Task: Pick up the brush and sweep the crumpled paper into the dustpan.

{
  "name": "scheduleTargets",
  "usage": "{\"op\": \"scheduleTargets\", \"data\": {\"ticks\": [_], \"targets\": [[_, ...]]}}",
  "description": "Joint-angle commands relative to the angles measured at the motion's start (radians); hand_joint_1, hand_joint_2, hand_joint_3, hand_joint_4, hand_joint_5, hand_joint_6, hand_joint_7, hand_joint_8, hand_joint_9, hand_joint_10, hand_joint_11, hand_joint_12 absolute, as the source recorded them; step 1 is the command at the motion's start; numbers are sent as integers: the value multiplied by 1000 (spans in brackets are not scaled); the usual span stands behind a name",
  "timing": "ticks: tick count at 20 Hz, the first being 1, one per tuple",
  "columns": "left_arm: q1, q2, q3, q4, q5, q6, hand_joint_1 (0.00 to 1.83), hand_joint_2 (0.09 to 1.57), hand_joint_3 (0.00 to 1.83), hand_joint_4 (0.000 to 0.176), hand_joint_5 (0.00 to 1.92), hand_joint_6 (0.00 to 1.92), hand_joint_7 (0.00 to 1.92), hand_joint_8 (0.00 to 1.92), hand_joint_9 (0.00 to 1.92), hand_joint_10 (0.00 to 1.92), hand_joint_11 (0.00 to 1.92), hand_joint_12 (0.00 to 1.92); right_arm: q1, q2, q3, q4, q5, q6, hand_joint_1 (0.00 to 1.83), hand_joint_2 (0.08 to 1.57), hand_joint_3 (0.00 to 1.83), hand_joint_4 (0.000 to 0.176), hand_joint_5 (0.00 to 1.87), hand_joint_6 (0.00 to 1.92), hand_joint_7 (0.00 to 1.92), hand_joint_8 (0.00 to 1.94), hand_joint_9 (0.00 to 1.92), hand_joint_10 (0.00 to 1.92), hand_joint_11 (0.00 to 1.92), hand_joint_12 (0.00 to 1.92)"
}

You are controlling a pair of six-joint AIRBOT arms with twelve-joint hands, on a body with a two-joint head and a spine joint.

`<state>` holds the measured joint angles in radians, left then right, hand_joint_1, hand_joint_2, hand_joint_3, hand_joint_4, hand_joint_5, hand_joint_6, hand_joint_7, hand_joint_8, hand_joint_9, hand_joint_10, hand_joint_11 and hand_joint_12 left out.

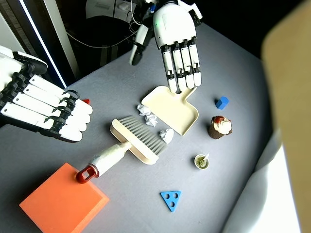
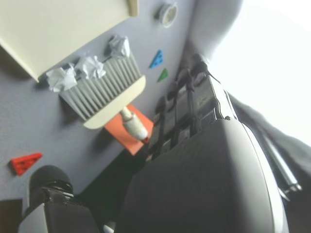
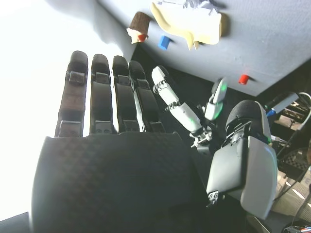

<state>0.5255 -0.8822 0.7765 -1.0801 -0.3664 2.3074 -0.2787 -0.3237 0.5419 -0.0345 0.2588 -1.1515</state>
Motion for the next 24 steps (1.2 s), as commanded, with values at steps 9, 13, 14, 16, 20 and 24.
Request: {"op": "scheduleTargets", "data": {"ticks": [9, 13, 14, 16, 20, 24], "targets": [[84, -46, 77, 92, -126, -115, 831, 852, 1, 22, 183, 8, 134, 5, 111, 4, 86, 137, 9, 12, -1, 16, 110, 3, 0, 930, 4, 0, 204, 5, 220, 8, 203, 10, 183, 49], [121, -52, 98, 23, -162, -118, 805, 868, 8, 83, 310, 13, 200, 6, 157, 4, 88, 150, 1, 4, -20, 97, 125, -134, 0, 940, 6, 0, 211, 11, 222, 9, 202, 7, 194, 49], [123, -55, 103, 16, -163, -118, 809, 869, 6, 90, 340, 21, 208, 8, 157, 3, 66, 142, -2, 1, -28, 113, 128, -175, 0, 940, 5, 0, 195, 3, 210, 3, 193, 3, 184, 43], [128, -65, 122, 6, -165, -118, 797, 882, 5, 109, 406, 13, 227, 5, 165, 2, 64, 150, -11, -10, -48, 167, 148, -280, 0, 939, 3, 0, 196, 2, 210, 2, 196, 3, 194, 45], [132, -94, 177, 8, -155, -118, 810, 889, 2, 116, 440, 8, 246, 3, 167, 1, 63, 155, -2, -15, -59, 290, 187, -403, 0, 943, 4, 0, 214, 8, 232, 9, 215, 9, 217, 52], [131, -119, 220, 6, -152, -118, 819, 911, 0, 138, 586, 20, 330, 7, 223, 8, 110, 177, -2, -15, -45, 370, 232, -478, 0, 952, 4, 0, 188, 10, 206, 12, 194, 12, 204, 40]]}}
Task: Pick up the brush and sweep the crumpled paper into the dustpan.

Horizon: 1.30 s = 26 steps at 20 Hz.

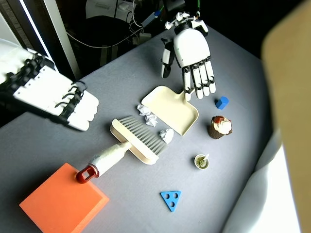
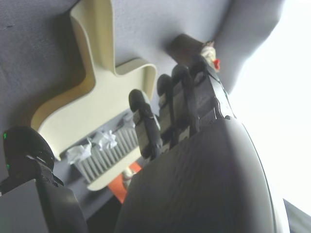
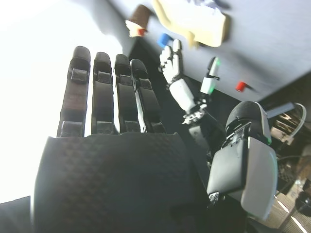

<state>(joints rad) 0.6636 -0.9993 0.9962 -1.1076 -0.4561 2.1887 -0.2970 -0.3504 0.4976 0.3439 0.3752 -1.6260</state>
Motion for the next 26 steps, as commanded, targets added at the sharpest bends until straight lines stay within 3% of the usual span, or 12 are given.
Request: {"op": "scheduleTargets", "data": {"ticks": [1, 2, 4, 7, 8, 11, 13, 15, 22, 23, 25, 26], "targets": [[-5, -7, 10, 30, -62, 1, 825, 914, 0, 136, 595, 20, 330, 6, 232, 11, 127, 184, 17, 12, 2, -8, 116, -3, 0, 954, 4, 0, 185, 8, 204, 9, 193, 10, 203, 38], [-3, -13, 20, 25, -63, 1, 840, 911, 0, 128, 599, 18, 341, 9, 253, 17, 158, 198, 16, 12, 4, -8, 116, -3, 0, 959, 6, 0, 185, 6, 208, 10, 199, 12, 207, 39], [-1, -20, 35, 21, -63, 4, 779, 932, 7, 144, 557, 2, 302, 0, 245, 8, 180, 208, 16, 12, 6, -8, 114, -3, 0, 966, 7, 0, 182, 4, 202, 5, 191, 6, 188, 29], [0, -30, 51, 11, -62, 18, 809, 920, 1, 133, 572, 7, 316, 6, 249, 6, 168, 204, 16, 12, 6, -8, 109, -3, 0, 965, 4, 0, 178, 1, 187, 0, 176, 1, 190, 28], [1, -34, 55, 11, -61, 19, 789, 921, 1, 143, 563, 2, 302, 1, 229, 1, 148, 196, 16, 12, 6, -8, 108, -3, 0, 965, 4, 0, 173, 0, 182, 0, 166, 0, 182, 23], [6, -46, 66, 4, -66, 25, 813, 905, 0, 147, 598, 13, 321, 7, 250, 8, 151, 195, 16, 13, 6, -8, 108, -3, 0, 966, 3, 0, 189, 6, 196, 6, 182, 7, 177, 19], [11, -54, 72, -6, -71, 33, 824, 903, 0, 141, 596, 9, 331, 9, 253, 7, 144, 190, 17, 13, 6, -8, 108, -3, 0, 960, 0, 0, 179, 1, 189, 1, 179, 3, 176, 17], [16, -64, 81, -12, -78, 38, 820, 910, 0, 148, 601, 9, 324, 4, 242, 2, 111, 175, 18, 15, 6, -8, 106, -3, 0, 959, 0, 0, 174, 0, 185, 0, 174, 1, 169, 13], [18, -95, 105, -34, -87, 70, 865, 908, 0, 131, 711, 24, 383, 15, 299, 15, 160, 194, 18, 16, 7, -8, 106, -3, 0, 962, 1, 0, 157, 1, 175, 3, 171, 4, 175, 13], [18, -101, 107, -37, -95, 73, 879, 904, 0, 124, 732, 11, 396, 6, 313, 7, 166, 193, 18, 16, 7, -8, 106, -3, 0, 960, 0, 0, 157, 1, 173, 1, 171, 3, 176, 13], [17, -110, 110, -39, -99, 76, 934, 945, 4, 69, 847, 14, 402, 2, 341, 5, 194, 205, 19, 16, 7, -8, 106, -3, 0, 967, 3, 0, 136, 0, 149, 0, 156, 0, 170, 9], [16, -115, 113, -41, -100, 79, 996, 986, 4, 6, 957, 15, 439, 3, 372, 5, 239, 217, 19, 16, 7, -8, 106, -3, 0, 966, 2, 0, 126, 0, 131, 0, 138, 0, 145, 2]]}}
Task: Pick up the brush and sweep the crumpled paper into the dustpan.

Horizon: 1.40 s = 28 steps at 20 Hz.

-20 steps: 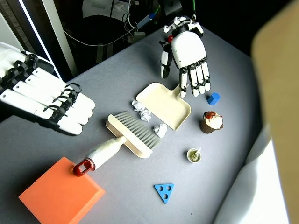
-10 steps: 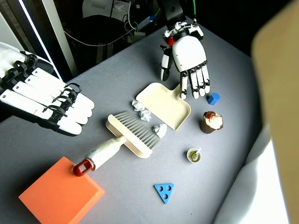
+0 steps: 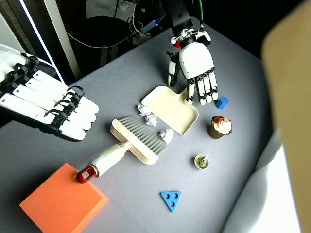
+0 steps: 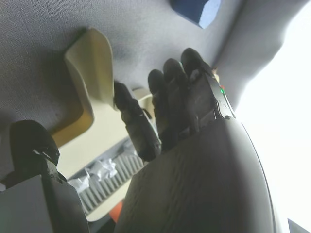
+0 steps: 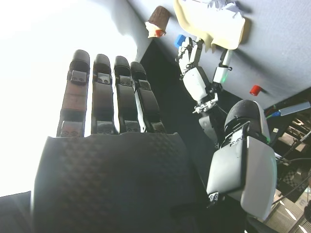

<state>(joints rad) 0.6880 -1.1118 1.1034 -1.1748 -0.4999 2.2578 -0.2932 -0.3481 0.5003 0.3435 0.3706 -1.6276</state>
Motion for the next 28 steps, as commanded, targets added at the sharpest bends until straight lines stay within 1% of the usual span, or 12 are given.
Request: {"op": "scheduleTargets", "data": {"ticks": [1, 2, 4, 8, 11, 13, 15, 17, 19, 23, 26, 28], "targets": [[-8, -6, 7, 25, -57, 12, 1078, 1034, 2, 60, 1100, 569, 448, 18, 378, 15, 270, 222, 16, 14, 4, -8, 111, -2, 0, 967, 2, 0, 118, 0, 125, 0, 132, 0, 135, 0], [-9, -9, 10, 24, -57, 13, 1115, 1060, 1, 0, 1094, 745, 447, 8, 366, 5, 269, 212, 16, 14, 4, -8, 111, -2, 0, 966, 2, 0, 117, 0, 125, 1, 129, 0, 128, 0], [-9, -13, 12, 24, -59, 16, 1180, 1049, 0, 0, 1138, 703, 444, 1, 342, 1, 264, 205, 16, 14, 4, -8, 111, -2, 0, 974, 4, 0, 127, 4, 139, 6, 146, 7, 150, 10], [-11, -13, 14, 21, -62, 23, 1176, 1033, 0, 0, 1184, 628, 499, 3, 401, 4, 334, 245, 16, 16, 5, -8, 111, -2, 0, 968, 0, 0, 114, 4, 126, 2, 126, 3, 131, 6], [-39, -16, 25, 9, -53, 51, 1163, 1051, 1, 0, 1135, 716, 485, 2, 381, 1, 297, 240, 16, 16, 5, -8, 111, -2, 0, 980, 4, 0, 119, 5, 132, 4, 136, 6, 156, 15], [-62, -15, 31, -9, -52, 82, 1183, 1038, 0, 0, 1167, 657, 487, 2, 392, 5, 308, 241, 16, 16, 5, -8, 111, -2, 0, 980, 3, 0, 127, 7, 141, 7, 144, 8, 158, 16], [-77, -16, 40, -15, -46, 87, 1182, 1043, 2, 0, 1150, 686, 473, 5, 379, 2, 285, 232, 14, 16, 4, -8, 123, -2, 20, 971, 0, 0, 106, 0, 125, 1, 145, 5, 179, 22], [-91, -17, 48, -29, -41, 94, 1163, 1042, 0, 0, 1156, 680, 449, 3, 359, 2, 271, 226, 5, 15, -6, -17, 155, -9, 198, 955, 0, 0, 92, 0, 112, 0, 141, 2, 187, 23], [-100, -12, 50, -33, -39, 104, 1175, 1040, 0, 0, 1159, 673, 442, 0, 357, 0, 268, 225, -10, -9, -20, -17, 189, -80, 503, 915, 0, 0, 87, 1, 118, 3, 152, 5, 222, 34], [-100, -18, 49, -51, -59, 93, 1156, 1041, 0, 0, 1160, 673, 452, 4, 364, 4, 277, 231, -15, -87, -15, 89, 247, -225, 871, 867, 0, 0, 56, 3, 85, 4, 139, 3, 218, 27], [-100, -39, 60, -50, -64, 61, 1167, 1044, 1, 0, 1151, 687, 449, 2, 371, 2, 266, 237, -16, -143, -3, 99, 271, -305, 987, 859, 0, 0, 81, 11, 102, 9, 143, 4, 220, 25], [-100, -49, 68, -49, -78, 33, 1171, 1043, 0, 0, 1154, 681, 463, 2, 364, 2, 267, 249, -12, -152, 14, 40, 232, -309, 1033, 873, 0, 0, 99, 13, 96, 3, 131, 0, 206, 18]]}}
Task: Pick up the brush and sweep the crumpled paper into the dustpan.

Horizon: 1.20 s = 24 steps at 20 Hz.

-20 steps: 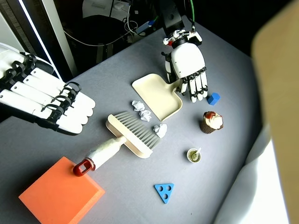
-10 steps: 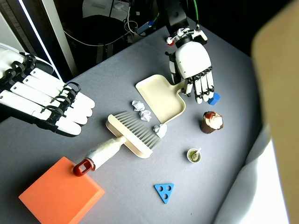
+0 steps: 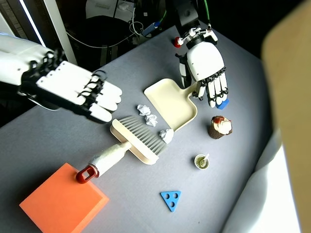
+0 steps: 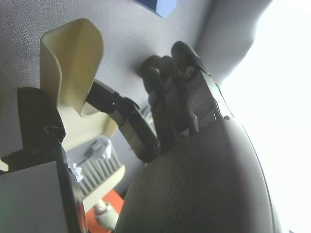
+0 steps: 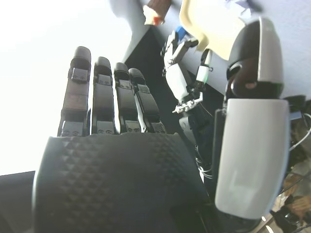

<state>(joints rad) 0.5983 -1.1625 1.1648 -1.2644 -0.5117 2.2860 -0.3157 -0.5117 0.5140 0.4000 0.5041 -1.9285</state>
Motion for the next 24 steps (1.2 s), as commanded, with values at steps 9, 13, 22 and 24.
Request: {"op": "scheduleTargets", "data": {"ticks": [9, 13, 22, 24], "targets": [[-40, 4, 23, 58, -54, -20, 1167, 1042, 0, 0, 1155, 680, 467, 4, 368, 4, 247, 237, 39, -2, -10, 158, 216, -153, 1031, 957, 13, 0, 91, 0, 47, 0, 57, 0, 143, 0], [-42, 0, 21, 55, -64, -20, 1172, 1043, 0, 0, 1152, 682, 433, 0, 340, 0, 201, 219, 26, -47, -3, 174, 314, -191, 1021, 943, 0, 0, 110, 6, 61, 8, 73, 6, 155, 6], [-38, -25, 14, 38, -91, -18, 1154, 1053, 1, 0, 1129, 727, 452, 1, 386, 1, 267, 270, 5, -78, -9, 184, 363, -168, 1020, 944, 0, 0, 85, 2, 45, 4, 71, 9, 141, 8], [-38, -30, 17, 38, -92, -18, 1162, 1056, 1, 0, 1120, 740, 463, 4, 380, 0, 239, 266, -45, -96, -13, 176, 401, -190, 1023, 950, 2, 0, 84, 1, 37, 0, 63, 4, 138, 6]]}}
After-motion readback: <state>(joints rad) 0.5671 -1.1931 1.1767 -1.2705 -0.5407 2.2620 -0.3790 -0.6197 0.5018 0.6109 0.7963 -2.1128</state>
